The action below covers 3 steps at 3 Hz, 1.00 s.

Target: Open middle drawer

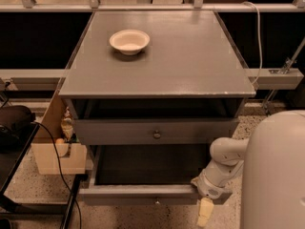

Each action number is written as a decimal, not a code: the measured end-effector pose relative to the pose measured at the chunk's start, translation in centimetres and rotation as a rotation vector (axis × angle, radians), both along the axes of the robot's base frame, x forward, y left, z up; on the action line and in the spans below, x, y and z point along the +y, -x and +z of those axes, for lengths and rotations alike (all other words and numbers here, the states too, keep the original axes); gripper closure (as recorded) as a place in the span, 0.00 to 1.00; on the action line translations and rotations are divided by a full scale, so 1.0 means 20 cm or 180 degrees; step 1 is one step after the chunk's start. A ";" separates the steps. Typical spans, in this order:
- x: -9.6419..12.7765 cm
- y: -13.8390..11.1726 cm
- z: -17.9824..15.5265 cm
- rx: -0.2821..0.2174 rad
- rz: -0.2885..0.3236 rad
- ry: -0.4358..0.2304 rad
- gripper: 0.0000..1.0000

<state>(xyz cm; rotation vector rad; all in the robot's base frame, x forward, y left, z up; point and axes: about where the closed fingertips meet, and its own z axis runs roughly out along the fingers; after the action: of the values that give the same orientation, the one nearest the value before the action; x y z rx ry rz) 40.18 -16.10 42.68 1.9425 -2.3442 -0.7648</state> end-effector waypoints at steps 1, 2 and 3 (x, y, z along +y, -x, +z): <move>-0.02 0.03 0.02 0.0017 -0.0018 0.0011 0.00; 0.00 0.07 0.08 -0.0366 0.0015 -0.0207 0.00; 0.10 -0.08 0.14 -0.1447 0.0131 -0.0582 0.00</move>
Offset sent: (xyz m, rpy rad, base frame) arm 0.0246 0.0158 0.0400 0.2195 -0.5874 0.0087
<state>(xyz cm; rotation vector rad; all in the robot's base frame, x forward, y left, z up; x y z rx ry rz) 41.68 -14.11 45.44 2.4592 -2.5316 -0.6041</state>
